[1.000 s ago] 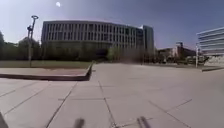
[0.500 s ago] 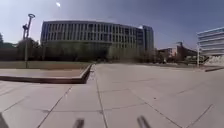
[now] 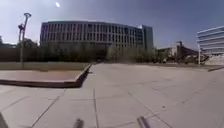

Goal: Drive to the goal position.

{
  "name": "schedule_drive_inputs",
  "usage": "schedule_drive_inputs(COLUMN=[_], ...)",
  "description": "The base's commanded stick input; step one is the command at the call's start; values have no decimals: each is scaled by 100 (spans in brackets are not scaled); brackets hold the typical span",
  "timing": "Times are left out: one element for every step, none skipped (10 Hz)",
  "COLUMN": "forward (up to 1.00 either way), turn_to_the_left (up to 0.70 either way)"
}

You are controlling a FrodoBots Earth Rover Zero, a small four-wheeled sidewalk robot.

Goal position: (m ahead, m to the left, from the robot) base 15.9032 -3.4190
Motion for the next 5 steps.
schedule_drive_inputs(forward=[70, 70, 70, 70, 70], turn_to_the_left=[6, 6, 3, 1, 0])
